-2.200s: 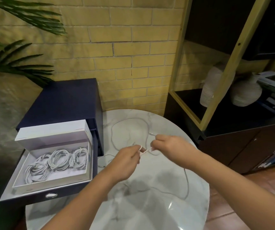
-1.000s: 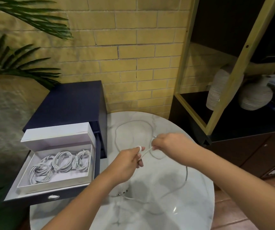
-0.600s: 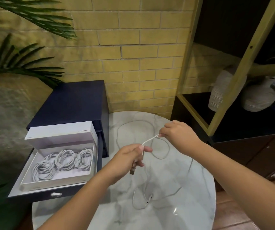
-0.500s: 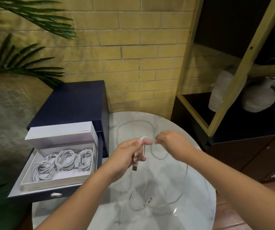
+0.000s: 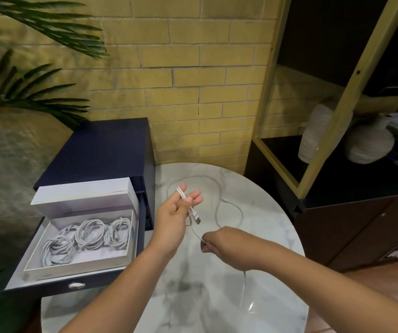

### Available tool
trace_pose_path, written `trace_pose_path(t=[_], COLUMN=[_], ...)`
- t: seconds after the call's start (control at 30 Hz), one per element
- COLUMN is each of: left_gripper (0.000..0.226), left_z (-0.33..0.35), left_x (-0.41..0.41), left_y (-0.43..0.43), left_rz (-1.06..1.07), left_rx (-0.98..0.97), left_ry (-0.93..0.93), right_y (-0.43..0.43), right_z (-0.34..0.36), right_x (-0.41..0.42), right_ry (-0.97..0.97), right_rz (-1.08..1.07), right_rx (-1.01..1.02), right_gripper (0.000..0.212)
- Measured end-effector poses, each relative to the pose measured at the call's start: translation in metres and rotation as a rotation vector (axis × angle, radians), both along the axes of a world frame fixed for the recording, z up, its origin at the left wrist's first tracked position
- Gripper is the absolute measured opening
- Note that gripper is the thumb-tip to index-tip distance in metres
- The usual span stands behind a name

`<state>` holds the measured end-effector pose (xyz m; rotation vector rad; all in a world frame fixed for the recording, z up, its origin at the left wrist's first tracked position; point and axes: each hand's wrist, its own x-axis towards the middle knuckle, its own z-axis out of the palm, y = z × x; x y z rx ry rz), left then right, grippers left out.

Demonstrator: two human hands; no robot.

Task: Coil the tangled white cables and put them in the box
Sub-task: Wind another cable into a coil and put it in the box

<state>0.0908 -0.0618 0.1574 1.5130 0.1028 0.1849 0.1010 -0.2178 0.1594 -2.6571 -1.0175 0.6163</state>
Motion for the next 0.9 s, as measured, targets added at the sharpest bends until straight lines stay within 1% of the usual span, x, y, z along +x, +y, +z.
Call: trace_pose_path(t=[0.07,0.13,0.2,0.23,0.27,0.33,0.37,0.5,0.53,0.6,0.63,0.73,0.83,0.9], left_gripper=[0.037,0.037,0.04,0.039,0.037,0.031,0.031,0.032,0.034,0.035,0.032,0.028,0.031,0.034], left_z=[-0.002,-0.007,-0.01,-0.012,-0.013,-0.013,-0.012,-0.001,0.002,0.006,0.007,0.012,0.018,0.022], left_x=[0.0,-0.003,-0.007,-0.006,-0.005,-0.004,-0.005,-0.008,-0.009,-0.01,-0.01,-0.012,-0.015,-0.016], left_y=[0.004,0.007,0.007,0.009,0.01,0.015,0.018,0.025,0.023,0.02,0.019,0.017,0.012,0.008], left_rz=[0.022,0.009,-0.082,-0.135,-0.178,-0.236,-0.256,-0.309,-0.32,-0.342,-0.348,-0.335,-0.313,-0.329], left_rx=[0.162,0.43,0.704,0.787,0.788,0.699,0.697,0.896,0.913,0.886,0.844,0.63,0.384,0.238], left_ry=[-0.013,-0.054,-0.076,-0.044,0.038,0.177,0.192,0.11,0.102,0.109,0.123,0.158,0.16,0.187], right_y=[0.001,0.002,0.002,0.0,-0.002,-0.009,-0.013,-0.022,-0.022,-0.021,-0.021,-0.018,-0.015,-0.015], right_z=[0.007,0.017,0.029,0.034,0.037,0.042,0.044,0.046,0.045,0.044,0.044,0.04,0.029,0.021], right_x=[-0.004,-0.003,0.005,0.01,0.016,0.028,0.033,0.047,0.049,0.052,0.053,0.055,0.062,0.064], right_ry=[-0.023,-0.11,-0.216,-0.267,-0.325,-0.455,-0.506,-0.687,-0.724,-0.759,-0.767,-0.758,-0.681,-0.597], right_rz=[0.041,0.069,0.092,0.099,0.106,0.112,0.108,0.135,0.138,0.109,0.09,0.056,-0.001,-0.061], right_rx=[-0.009,-0.002,0.018,0.026,0.018,-0.028,-0.049,-0.054,-0.038,-0.029,-0.019,0.006,0.096,0.168], right_gripper=[0.025,0.025,0.02,0.017,0.015,0.012,0.012,0.017,0.017,0.016,0.019,0.023,0.019,0.017])
